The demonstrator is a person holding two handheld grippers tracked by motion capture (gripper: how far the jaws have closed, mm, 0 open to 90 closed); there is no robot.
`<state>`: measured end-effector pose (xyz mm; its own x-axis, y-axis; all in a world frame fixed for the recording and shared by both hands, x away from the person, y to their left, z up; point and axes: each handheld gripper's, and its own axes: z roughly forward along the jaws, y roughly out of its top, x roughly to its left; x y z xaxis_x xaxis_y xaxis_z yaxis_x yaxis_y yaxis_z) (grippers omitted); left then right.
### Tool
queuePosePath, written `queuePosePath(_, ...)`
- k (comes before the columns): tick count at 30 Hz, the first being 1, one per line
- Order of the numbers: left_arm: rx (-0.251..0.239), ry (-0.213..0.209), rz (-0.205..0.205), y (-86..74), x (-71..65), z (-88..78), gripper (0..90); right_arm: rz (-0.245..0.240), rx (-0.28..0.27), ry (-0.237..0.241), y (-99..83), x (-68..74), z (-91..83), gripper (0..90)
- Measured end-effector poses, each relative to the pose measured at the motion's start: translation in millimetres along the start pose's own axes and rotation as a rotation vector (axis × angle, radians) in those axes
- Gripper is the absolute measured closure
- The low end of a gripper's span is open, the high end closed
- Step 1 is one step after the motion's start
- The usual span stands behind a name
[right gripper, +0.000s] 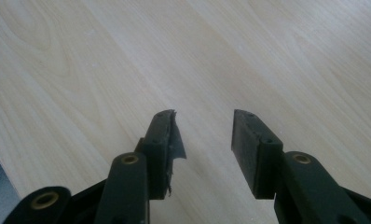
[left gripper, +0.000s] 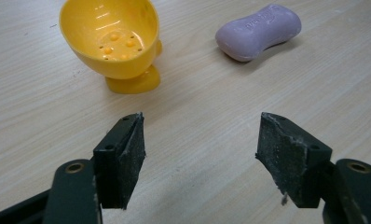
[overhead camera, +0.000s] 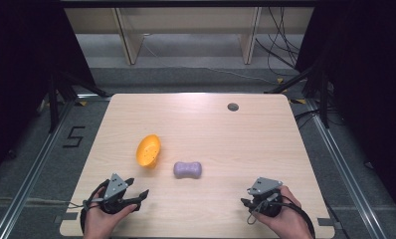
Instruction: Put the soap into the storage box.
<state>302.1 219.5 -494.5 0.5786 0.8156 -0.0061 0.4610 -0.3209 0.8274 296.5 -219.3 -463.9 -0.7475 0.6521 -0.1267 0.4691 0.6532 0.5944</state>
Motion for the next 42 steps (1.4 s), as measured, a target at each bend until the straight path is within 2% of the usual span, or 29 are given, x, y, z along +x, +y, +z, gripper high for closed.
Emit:
queuePosePath(1,-0.001,-0.001,-0.001,0.9,0.1,0.3,31.5,0.0,-0.026,-0.01,-1.7,-0.2,2.7,59.6)
queuePosePath(3,-0.004,-0.001,0.003,3.6,0.2,1.1,31.4,0.012,0.008,0.015,-3.6,-2.1,0.4,59.5)
queuePosePath(5,-0.012,-0.008,-0.001,5.8,-0.4,2.7,31.3,0.012,-0.005,0.014,-6.2,-3.9,-0.4,59.5)
queuePosePath(6,-0.002,-0.01,0.013,7.5,-0.2,3.2,31.1,0.032,-0.014,0.0,-7.4,-2.6,-1.0,59.5)
queuePosePath(7,0.0,-0.016,0.005,9.1,-1.8,3.9,30.8,0.034,0.0,0.008,-7.2,-3.3,-3.2,59.4)
queuePosePath(8,-0.007,-0.019,0.024,12.1,-2.6,4.3,30.8,0.033,-0.003,0.006,-7.1,-3.4,-3.3,59.3)
queuePosePath(9,-0.007,-0.019,0.024,12.1,-2.6,4.3,30.7,0.033,-0.003,0.006,-7.1,-3.4,-3.3,59.3)
queuePosePath(11,-0.001,-0.025,0.073,23.0,-5.4,2.8,30.6,0.027,-0.005,0.001,-5.4,-3.0,-1.6,58.8)
queuePosePath(12,0.001,-0.033,0.08,27.3,-6.3,1.9,30.7,0.03,-0.002,-0.003,-4.7,-2.7,-1.4,58.6)
queuePosePath(14,0.039,-0.057,0.116,36.3,-5.8,2.1,30.0,0.01,-0.005,-0.01,-3.3,-3.7,-1.0,58.5)
queuePosePath(15,0.053,-0.066,0.172,42.0,-3.8,1.9,29.9,0.017,-0.003,-0.009,-2.8,-3.0,-0.7,58.5)
queuePosePath(17,0.065,-0.07,0.169,46.4,-4.2,3.7,30.2,0.008,-0.006,-0.007,-2.2,-3.5,-0.1,58.4)
queuePosePath(18,0.086,-0.086,0.209,57.9,-4.1,9.4,30.2,0.011,-0.001,0.005,-0.5,-2.2,1.0,58.2)
queuePosePath(19,0.086,-0.086,0.209,57.9,-4.1,9.4,30.2,0.011,-0.001,0.005,-0.5,-2.2,1.0,58.2)
queuePosePath(20,0.156,-0.122,0.272,71.0,-4.7,15.8,29.9,-0.009,0.0,0.007,0.9,-2.1,2.1,58.1)
queuePosePath(21,0.198,-0.138,0.269,76.5,-6.5,20.4,29.4,-0.014,-0.002,0.007,1.1,-1.9,2.6,57.9)
queuePosePath(23,0.23,-0.157,0.285,87.7,-10.5,29.5,29.5,-0.014,0.0,0.006,2.1,-1.6,2.9,57.8)
queuePosePath(25,0.282,-0.202,0.331,100.1,-12.2,36.4,29.6,-0.03,-0.006,0.03,2.8,-2.7,4.9,57.8)
queuePosePath(26,0.308,-0.227,0.357,106.7,-13.7,38.8,29.6,-0.013,-0.013,0.004,2.3,-0.4,5.1,57.7)
queuePosePath(27,0.312,-0.235,0.388,112.4,-15.4,41.4,29.6,-0.019,-0.011,0.013,2.3,-0.4,5.3,57.7)
queuePosePath(28,0.319,-0.247,0.403,117.5,-17.2,44.5,29.7,-0.005,0.01,0.026,2.7,0.5,3.6,57.7)
queuePosePath(30,0.338,-0.29,0.469,129.5,-19.4,51.7,29.7,0.007,0.013,0.035,2.4,1.9,4.0,57.6)
queuePosePath(31,0.36,-0.306,0.467,132.8,-20.3,53.4,29.6,0.016,0.002,0.028,2.1,3.5,5.3,57.6)
queuePosePath(32,0.385,-0.319,0.505,138.1,-19.9,56.3,29.6,0.003,-0.004,0.023,2.2,2.4,5.5,57.6)
queuePosePath(35,0.43,-0.348,0.544,149.1,-20.7,67.7,29.6,-0.001,0.009,0.035,1.4,2.7,4.0,57.5)
queuePosePath(37,0.464,-0.372,0.596,155.5,-20.1,76.3,29.4,-0.015,0.013,0.039,1.1,1.2,3.3,57.5)
queuePosePath(40,0.506,-0.418,0.632,159.7,-21.8,89.9,28.4,0.005,0.001,0.033,-0.2,2.4,4.3,57.6)
queuePosePath(41,0.521,-0.429,0.656,161.2,-22.3,95.1,28.4,0.007,0.004,0.037,-0.6,2.1,4.1,57.5)
queuePosePath(42,0.54,-0.437,0.656,161.2,-23.9,99.4,28.5,0.006,0.019,0.049,-0.6,1.4,2.7,57.5)
